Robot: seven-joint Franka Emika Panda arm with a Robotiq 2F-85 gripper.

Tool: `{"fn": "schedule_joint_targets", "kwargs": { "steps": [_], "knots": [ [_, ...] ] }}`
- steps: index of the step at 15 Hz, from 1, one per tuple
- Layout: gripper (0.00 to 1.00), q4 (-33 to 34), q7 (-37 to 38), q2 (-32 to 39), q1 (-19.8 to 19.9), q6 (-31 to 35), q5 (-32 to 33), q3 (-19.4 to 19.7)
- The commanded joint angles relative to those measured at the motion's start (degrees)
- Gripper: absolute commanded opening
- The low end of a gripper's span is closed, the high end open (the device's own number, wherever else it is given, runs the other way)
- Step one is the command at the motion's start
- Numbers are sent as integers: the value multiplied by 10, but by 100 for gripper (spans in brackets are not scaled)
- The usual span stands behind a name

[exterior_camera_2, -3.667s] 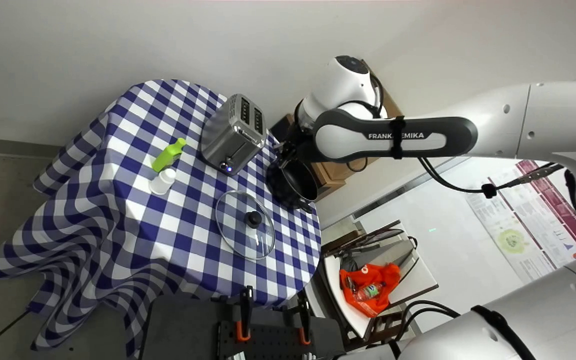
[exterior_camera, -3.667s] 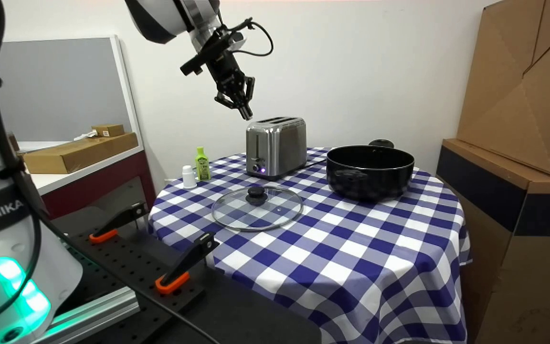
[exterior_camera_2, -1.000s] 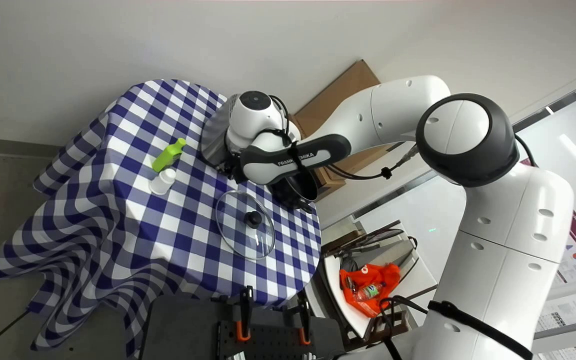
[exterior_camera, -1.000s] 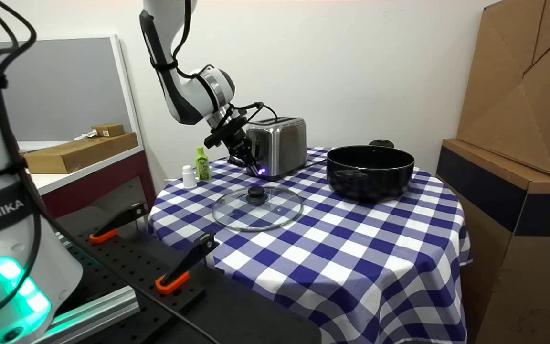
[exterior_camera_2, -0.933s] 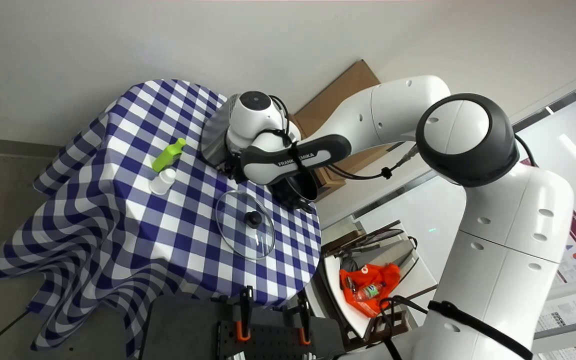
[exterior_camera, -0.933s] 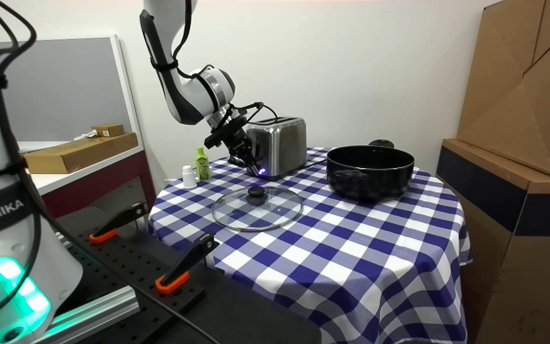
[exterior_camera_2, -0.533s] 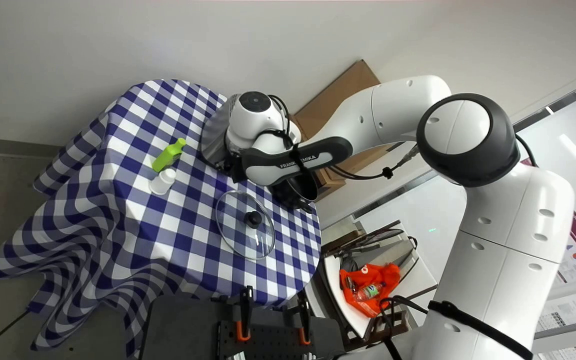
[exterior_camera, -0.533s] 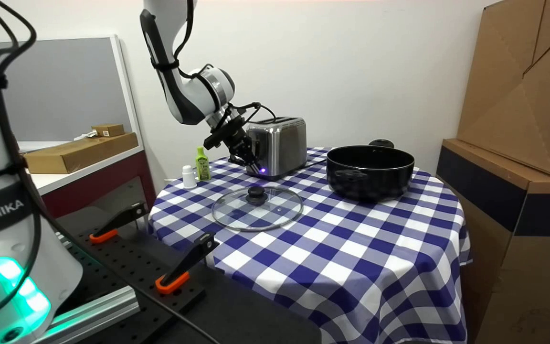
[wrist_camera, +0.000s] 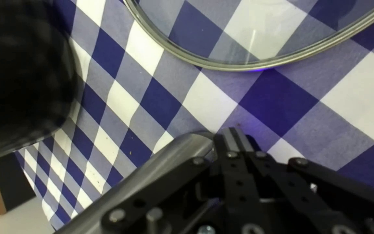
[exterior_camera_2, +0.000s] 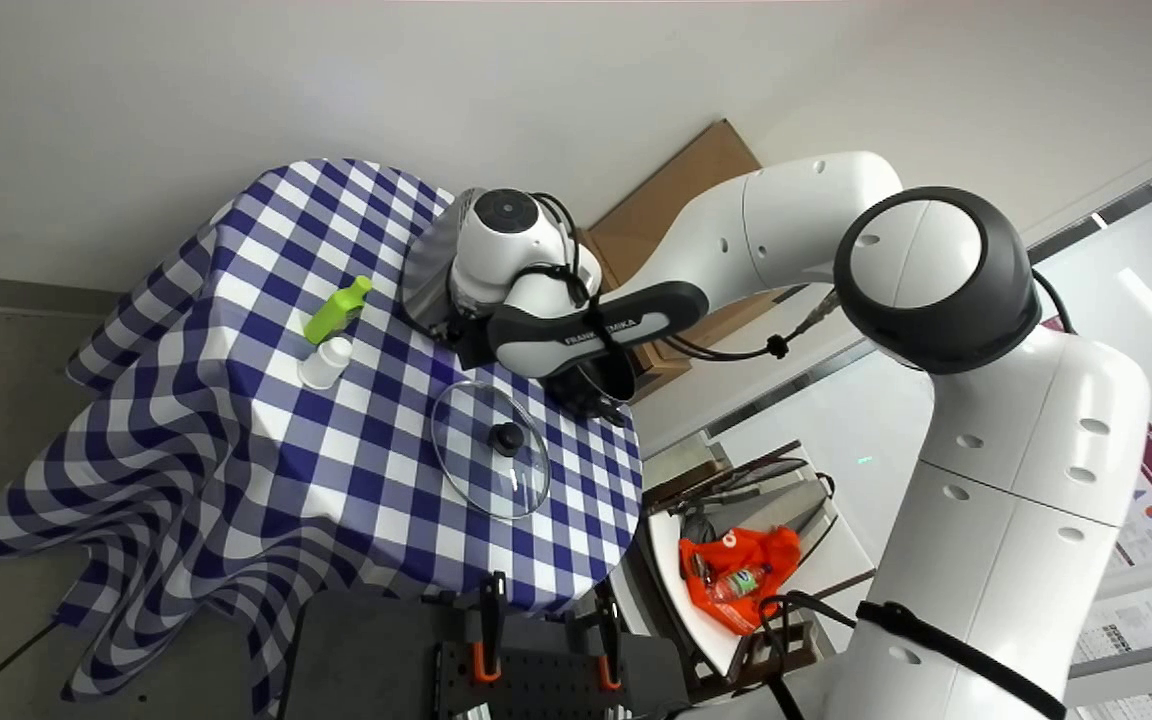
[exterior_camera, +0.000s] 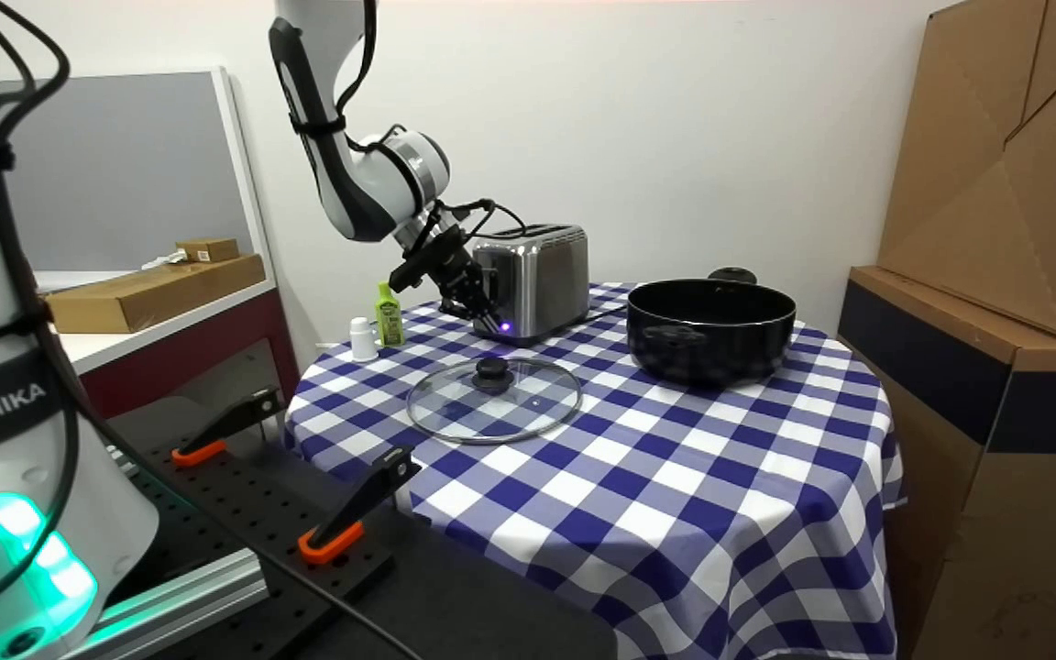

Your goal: Turn off the toaster

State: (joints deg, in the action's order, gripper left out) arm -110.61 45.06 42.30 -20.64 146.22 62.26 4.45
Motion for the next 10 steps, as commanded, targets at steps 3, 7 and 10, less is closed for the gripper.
{"fn": "schedule_joint_targets", "kwargs": {
  "steps": [3,7,10],
  "knots": [
    [0,-19,59,-15,6,8,60,-4],
    [0,-22,84,-13,15,7,95,-16],
    [0,-29,93,-13,22,4,111,-27]
  ]
}}
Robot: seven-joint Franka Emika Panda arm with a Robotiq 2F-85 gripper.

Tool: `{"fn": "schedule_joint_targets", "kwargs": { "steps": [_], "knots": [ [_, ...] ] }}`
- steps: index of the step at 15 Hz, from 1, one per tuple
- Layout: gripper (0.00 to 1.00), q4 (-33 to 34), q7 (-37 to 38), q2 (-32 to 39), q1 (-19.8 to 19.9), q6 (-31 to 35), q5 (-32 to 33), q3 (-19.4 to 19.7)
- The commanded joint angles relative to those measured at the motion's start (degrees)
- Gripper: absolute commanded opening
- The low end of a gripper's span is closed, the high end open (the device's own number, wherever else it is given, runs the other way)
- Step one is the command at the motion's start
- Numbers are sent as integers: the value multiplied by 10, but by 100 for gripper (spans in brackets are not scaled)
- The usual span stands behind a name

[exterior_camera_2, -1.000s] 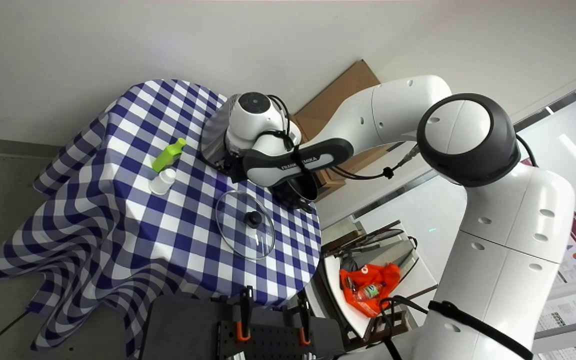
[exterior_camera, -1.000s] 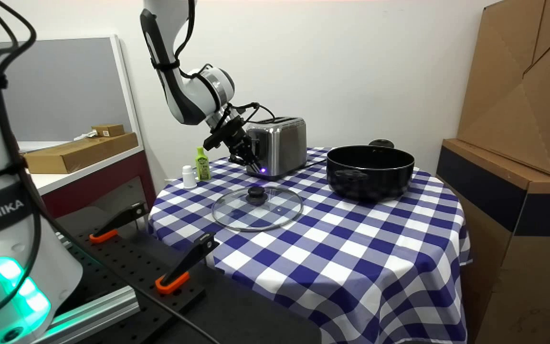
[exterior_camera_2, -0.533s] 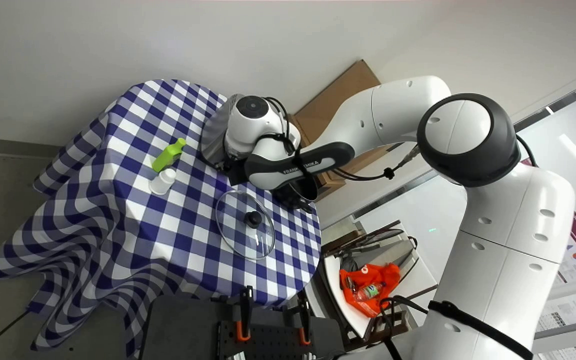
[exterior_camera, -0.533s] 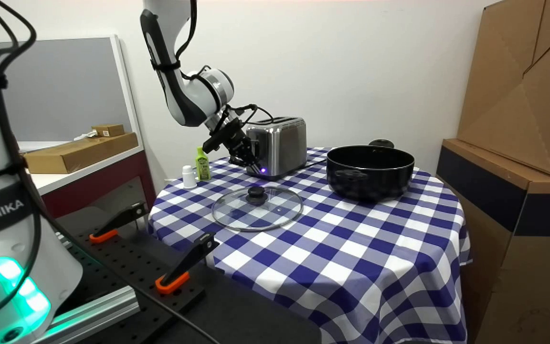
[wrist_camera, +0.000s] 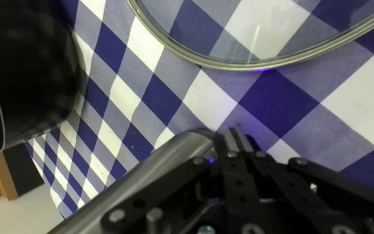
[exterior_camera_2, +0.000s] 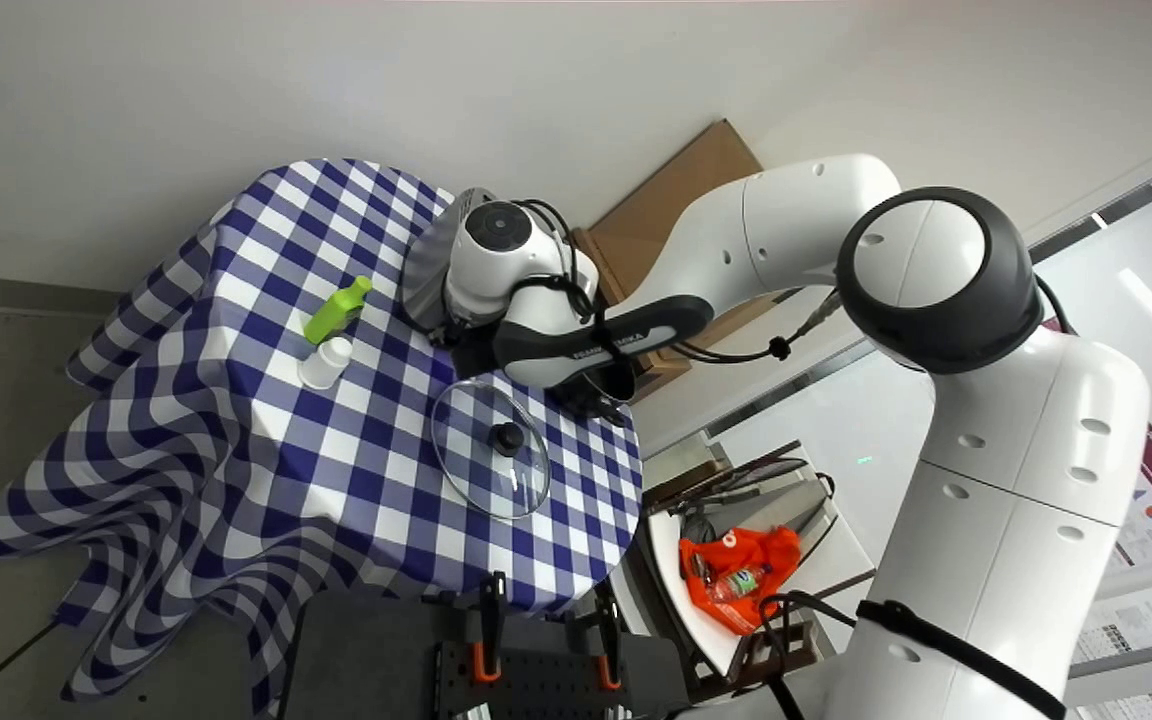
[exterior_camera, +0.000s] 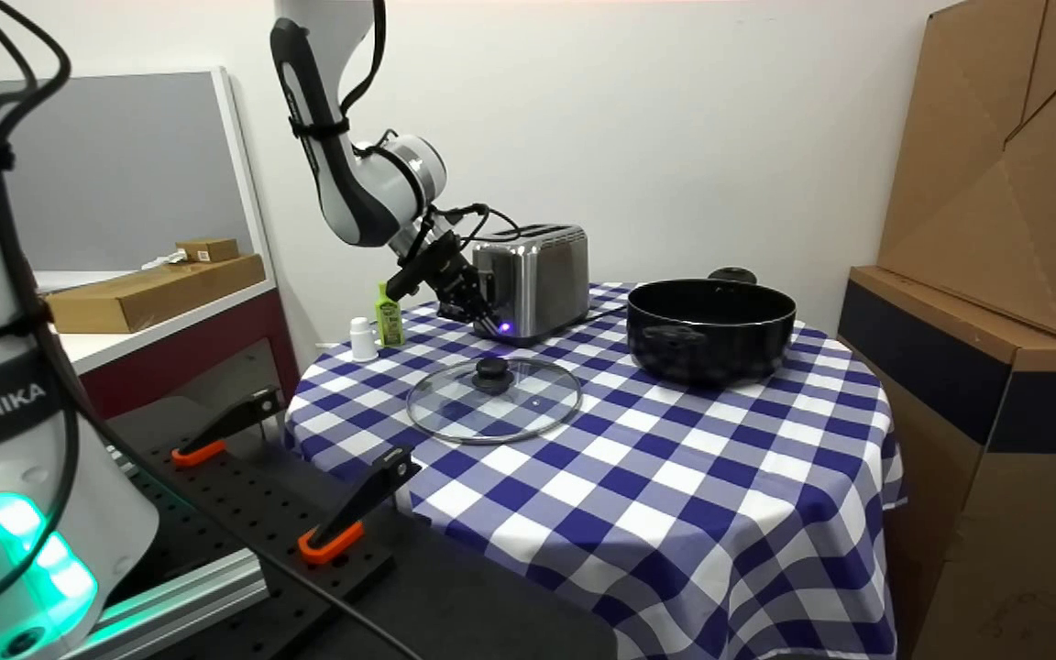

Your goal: Turn off the toaster

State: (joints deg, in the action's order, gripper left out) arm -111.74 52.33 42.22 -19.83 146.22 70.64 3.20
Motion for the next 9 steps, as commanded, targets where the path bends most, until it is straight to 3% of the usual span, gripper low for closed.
{"fn": "schedule_joint_targets", "kwargs": {
  "steps": [1,9],
  "knots": [
    [0,-19,23,-12,16,3,32,-18],
    [0,-15,23,-5,36,-2,46,-29]
  ]
}}
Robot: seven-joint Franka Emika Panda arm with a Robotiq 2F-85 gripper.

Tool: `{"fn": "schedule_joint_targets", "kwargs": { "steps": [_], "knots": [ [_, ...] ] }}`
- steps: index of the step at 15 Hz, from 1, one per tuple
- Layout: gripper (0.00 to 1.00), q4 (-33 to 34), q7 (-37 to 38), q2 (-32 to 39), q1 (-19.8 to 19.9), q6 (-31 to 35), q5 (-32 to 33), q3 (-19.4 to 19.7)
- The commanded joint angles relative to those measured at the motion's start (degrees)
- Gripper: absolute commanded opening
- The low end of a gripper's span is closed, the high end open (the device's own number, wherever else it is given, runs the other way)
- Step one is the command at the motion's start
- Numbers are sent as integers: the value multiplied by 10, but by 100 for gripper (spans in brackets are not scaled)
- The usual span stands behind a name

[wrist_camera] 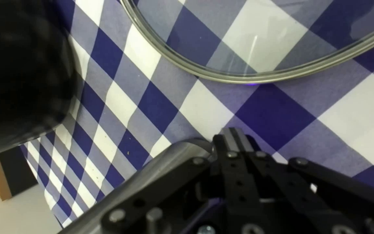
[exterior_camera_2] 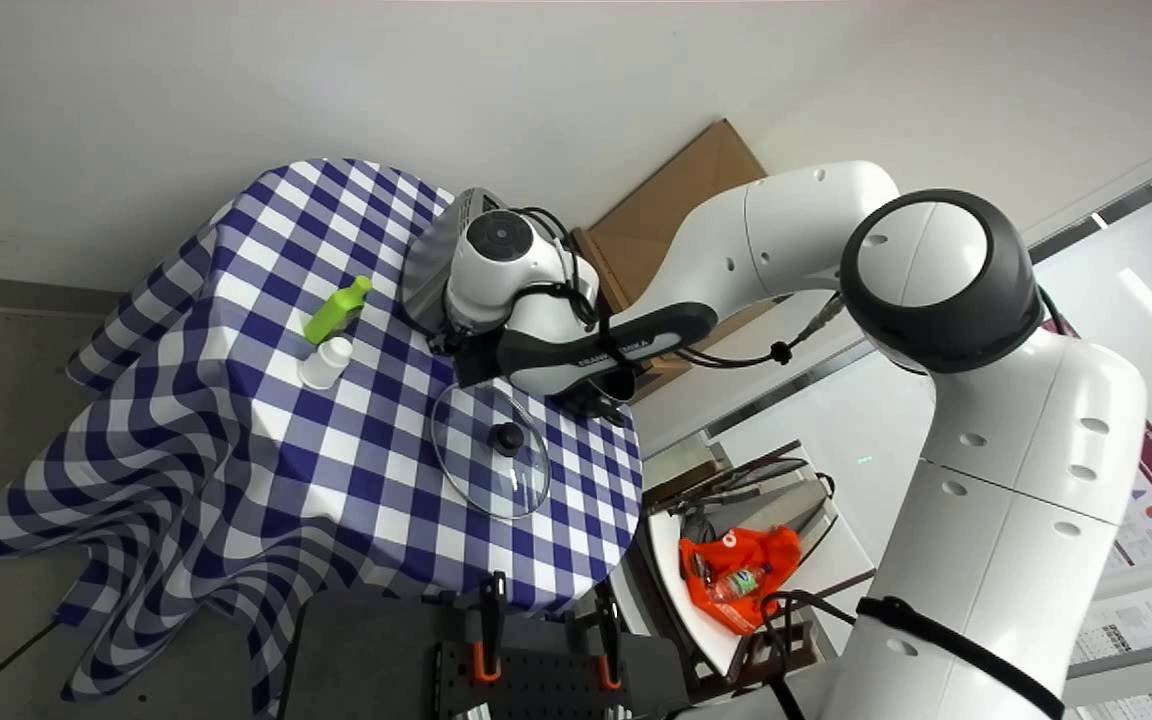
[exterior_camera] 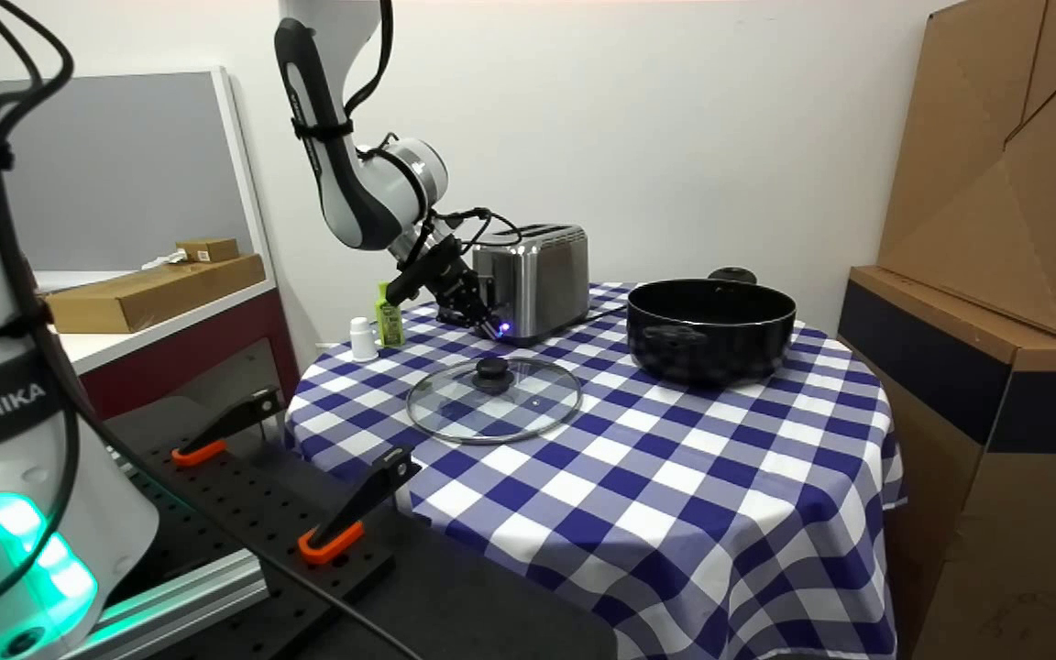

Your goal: Turn off the toaster

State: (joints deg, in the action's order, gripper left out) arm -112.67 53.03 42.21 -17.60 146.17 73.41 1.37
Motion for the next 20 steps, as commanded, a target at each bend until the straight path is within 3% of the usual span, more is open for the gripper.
{"fn": "schedule_joint_targets", "kwargs": {
  "steps": [1,20],
  "knots": [
    [0,-4,15,-4,15,-2,19,-11],
    [0,31,7,22,29,-1,34,-19]
  ]
}}
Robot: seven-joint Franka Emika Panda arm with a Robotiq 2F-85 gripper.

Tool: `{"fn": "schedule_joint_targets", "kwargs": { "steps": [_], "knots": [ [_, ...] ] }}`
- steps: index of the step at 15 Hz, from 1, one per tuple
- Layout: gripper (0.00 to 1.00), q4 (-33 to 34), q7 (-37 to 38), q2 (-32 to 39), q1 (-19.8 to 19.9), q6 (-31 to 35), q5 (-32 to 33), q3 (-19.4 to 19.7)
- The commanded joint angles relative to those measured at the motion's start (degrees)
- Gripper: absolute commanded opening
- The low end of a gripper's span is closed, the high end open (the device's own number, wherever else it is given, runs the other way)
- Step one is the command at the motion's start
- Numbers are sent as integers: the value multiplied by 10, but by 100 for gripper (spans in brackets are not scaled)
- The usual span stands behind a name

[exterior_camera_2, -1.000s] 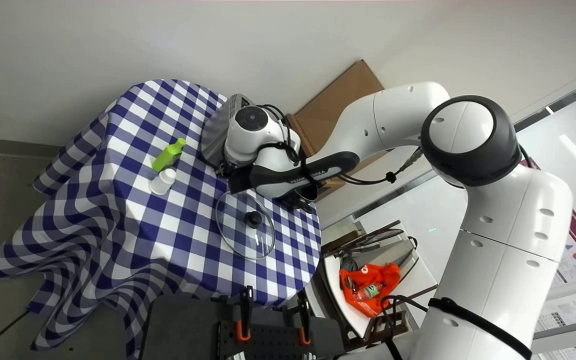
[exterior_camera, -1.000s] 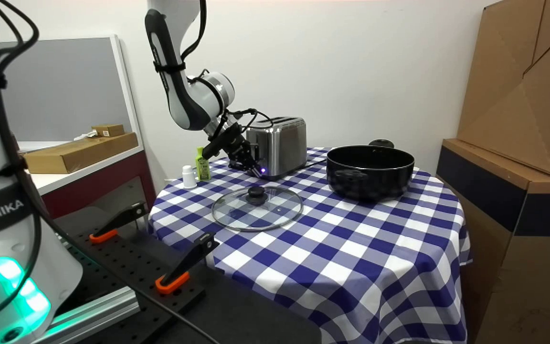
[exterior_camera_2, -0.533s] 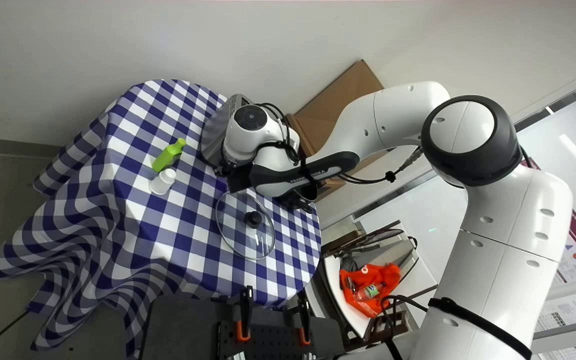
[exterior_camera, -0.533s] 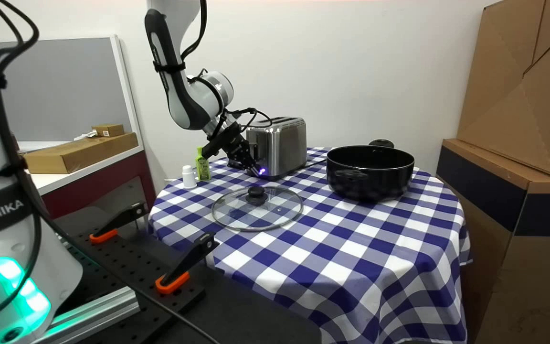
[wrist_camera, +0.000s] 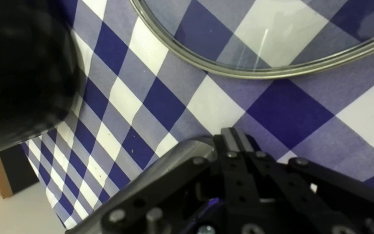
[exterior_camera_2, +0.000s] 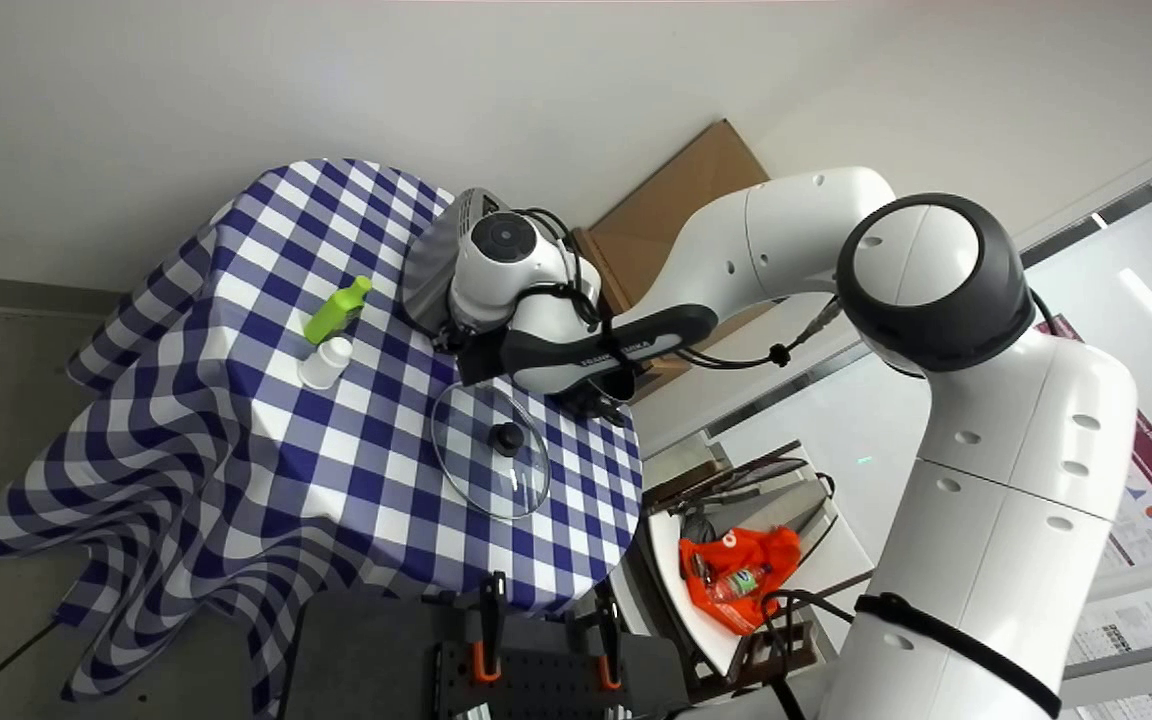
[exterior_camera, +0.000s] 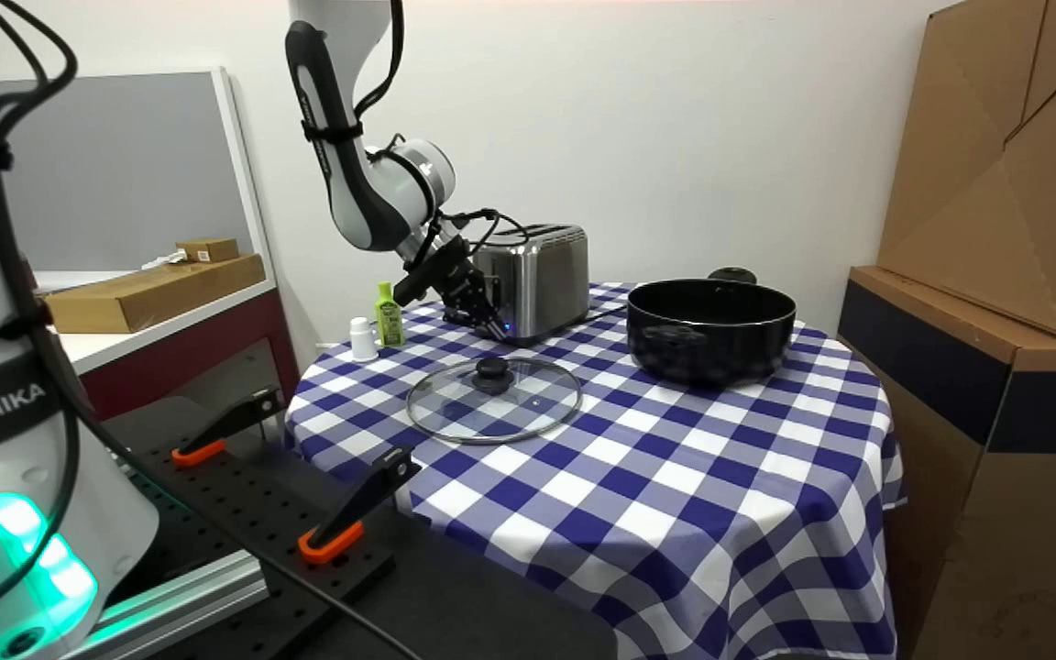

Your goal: Turn off the toaster

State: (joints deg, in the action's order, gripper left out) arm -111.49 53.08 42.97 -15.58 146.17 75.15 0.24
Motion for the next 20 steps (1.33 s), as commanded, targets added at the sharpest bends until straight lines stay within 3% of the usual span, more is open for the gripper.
{"fn": "schedule_joint_targets", "kwargs": {
  "steps": [1,9,20],
  "knots": [
    [0,23,6,17,9,-1,17,-9],
    [0,48,5,32,7,1,19,-13],
    [0,27,15,4,7,11,39,-13]
  ]
}}
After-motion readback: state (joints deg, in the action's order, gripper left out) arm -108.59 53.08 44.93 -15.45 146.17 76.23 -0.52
